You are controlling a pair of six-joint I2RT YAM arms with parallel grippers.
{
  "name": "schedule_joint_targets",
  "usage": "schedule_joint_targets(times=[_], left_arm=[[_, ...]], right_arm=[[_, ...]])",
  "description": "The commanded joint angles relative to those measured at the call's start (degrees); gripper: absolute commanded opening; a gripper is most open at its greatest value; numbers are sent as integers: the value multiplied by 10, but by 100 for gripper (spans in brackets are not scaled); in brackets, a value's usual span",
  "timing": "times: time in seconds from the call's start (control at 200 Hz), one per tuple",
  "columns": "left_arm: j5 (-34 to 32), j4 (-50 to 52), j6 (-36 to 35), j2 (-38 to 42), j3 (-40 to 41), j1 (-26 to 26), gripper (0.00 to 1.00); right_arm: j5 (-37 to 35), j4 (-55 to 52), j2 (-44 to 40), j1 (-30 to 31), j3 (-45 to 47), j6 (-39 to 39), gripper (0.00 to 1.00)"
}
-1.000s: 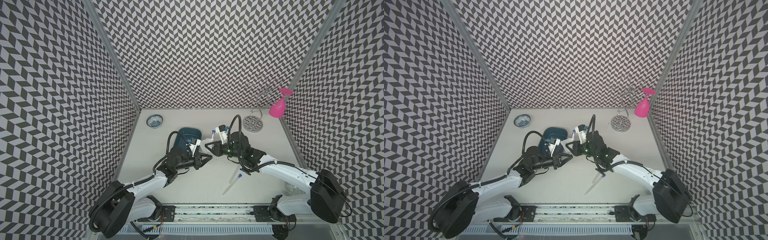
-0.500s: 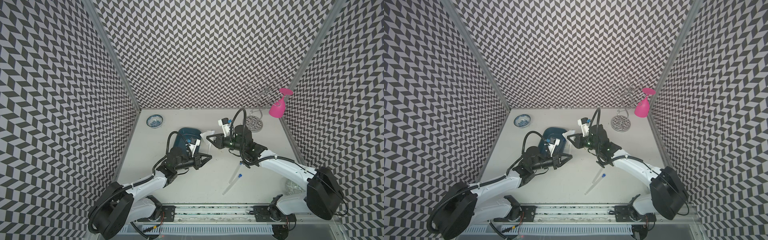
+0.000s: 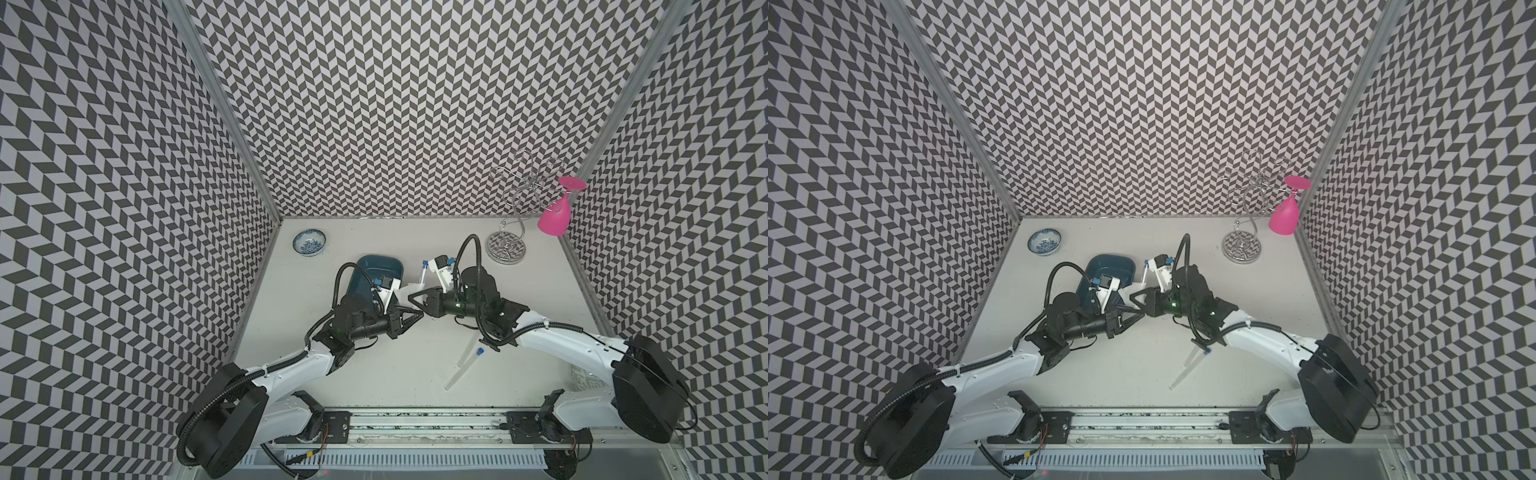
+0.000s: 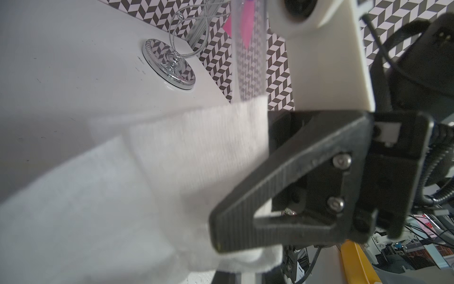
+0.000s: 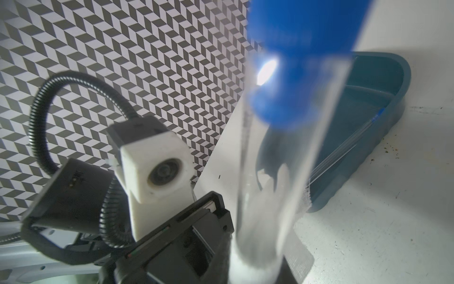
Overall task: Wipe the exteriors of test tubes
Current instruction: Wipe the dirt from the test tube.
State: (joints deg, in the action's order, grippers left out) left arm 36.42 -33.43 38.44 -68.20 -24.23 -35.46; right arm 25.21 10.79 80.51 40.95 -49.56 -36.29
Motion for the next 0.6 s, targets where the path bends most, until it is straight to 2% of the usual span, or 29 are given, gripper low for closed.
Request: schedule_joint_targets(times=[0.0, 0.19, 0.335, 0.596], left_arm=[[3, -33, -5, 7, -17, 2, 13], [9, -28, -5, 7, -19, 2, 13], [2, -25, -7, 12, -20, 3, 13], [4, -39, -1, 5, -15, 3, 13]], right_arm=[[21, -3, 28, -32, -56, 24, 22], [43, -14, 55, -39, -93, 32, 22], [57, 37, 29, -33, -28, -10, 22], [43, 94, -15, 15, 80, -66, 22]])
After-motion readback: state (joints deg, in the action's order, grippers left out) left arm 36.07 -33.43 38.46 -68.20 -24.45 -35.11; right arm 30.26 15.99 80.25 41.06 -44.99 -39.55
